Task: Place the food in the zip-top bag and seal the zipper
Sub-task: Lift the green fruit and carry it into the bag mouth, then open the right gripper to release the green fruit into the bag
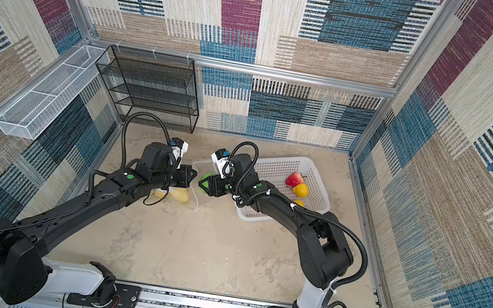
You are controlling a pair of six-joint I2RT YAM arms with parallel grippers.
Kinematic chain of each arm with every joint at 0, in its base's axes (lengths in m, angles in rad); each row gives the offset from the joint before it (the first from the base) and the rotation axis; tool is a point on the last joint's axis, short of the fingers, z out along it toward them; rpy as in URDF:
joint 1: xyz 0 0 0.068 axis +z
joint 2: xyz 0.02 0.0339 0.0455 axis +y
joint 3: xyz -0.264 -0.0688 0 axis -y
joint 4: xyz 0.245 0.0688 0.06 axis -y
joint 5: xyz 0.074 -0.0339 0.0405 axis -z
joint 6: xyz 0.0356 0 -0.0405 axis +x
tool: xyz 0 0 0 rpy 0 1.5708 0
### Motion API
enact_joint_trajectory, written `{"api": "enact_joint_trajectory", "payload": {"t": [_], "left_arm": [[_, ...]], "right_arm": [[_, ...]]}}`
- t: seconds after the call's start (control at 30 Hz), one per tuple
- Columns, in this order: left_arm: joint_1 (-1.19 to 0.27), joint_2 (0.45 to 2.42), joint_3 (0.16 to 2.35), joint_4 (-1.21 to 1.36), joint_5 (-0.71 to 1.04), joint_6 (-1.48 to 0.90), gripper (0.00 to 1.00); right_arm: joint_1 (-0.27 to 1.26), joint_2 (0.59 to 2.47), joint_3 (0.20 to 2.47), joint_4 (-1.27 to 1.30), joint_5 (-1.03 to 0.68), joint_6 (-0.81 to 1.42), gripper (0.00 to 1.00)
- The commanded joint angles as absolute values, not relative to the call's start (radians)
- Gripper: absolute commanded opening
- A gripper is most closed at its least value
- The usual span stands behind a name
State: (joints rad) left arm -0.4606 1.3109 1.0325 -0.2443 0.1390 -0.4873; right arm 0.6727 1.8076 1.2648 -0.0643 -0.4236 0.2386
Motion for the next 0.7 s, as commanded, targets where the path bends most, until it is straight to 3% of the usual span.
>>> {"api": "enact_joint_trajectory", "payload": {"t": [0.0, 0.2, 0.37, 0.67], "left_arm": [[-0.46, 1.302, 1.036, -0.24, 0.15, -0.486, 0.0], [-0.46, 1.296, 1.035, -0.241, 0.149, -0.483, 0.0], [-0.46, 1.295, 1.034, -0.242, 0.147, -0.483, 0.0], [-0.46, 1.295, 1.034, -0.243, 0.144, -0.483, 0.0]], "right_arm": [[0.689, 1.856, 1.297, -0.053, -0.353, 0.247, 0.55], [0.711, 1.907, 1.316, -0.087, -0.275, 0.238, 0.6], [0.719, 1.905, 1.312, -0.085, -0.275, 0.24, 0.74], [0.718, 1.822, 1.295, -0.075, -0.268, 0.244, 0.81]]}}
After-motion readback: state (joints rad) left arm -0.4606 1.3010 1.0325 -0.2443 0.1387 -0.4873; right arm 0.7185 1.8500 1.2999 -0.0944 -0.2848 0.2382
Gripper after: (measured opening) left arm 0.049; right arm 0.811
